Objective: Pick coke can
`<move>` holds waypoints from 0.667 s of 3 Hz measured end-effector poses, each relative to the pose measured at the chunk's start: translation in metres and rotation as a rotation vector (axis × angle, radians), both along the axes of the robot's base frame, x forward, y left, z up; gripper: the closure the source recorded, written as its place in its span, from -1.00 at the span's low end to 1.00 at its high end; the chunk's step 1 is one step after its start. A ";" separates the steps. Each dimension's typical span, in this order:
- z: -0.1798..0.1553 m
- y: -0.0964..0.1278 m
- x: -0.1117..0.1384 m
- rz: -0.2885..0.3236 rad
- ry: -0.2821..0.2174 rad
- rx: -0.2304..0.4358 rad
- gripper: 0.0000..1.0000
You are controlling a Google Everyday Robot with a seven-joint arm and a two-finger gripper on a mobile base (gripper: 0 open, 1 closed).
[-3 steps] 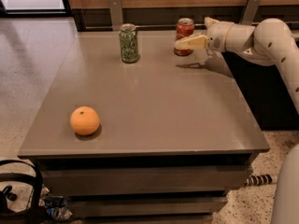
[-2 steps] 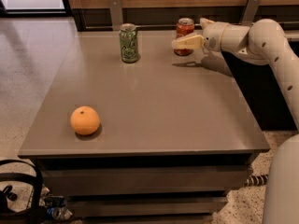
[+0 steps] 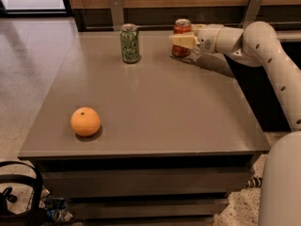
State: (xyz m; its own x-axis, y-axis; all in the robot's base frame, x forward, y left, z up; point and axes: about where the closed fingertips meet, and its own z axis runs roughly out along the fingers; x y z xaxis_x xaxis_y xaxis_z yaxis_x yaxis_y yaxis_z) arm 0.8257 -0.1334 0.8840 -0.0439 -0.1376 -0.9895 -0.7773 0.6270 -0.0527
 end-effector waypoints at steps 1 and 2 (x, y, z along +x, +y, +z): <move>-0.001 0.003 0.000 0.005 0.001 0.001 0.23; -0.002 0.007 0.001 0.009 0.003 0.002 0.71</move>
Offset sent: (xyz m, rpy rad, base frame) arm 0.0003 0.0028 -0.0007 0.0007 0.0011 0.0038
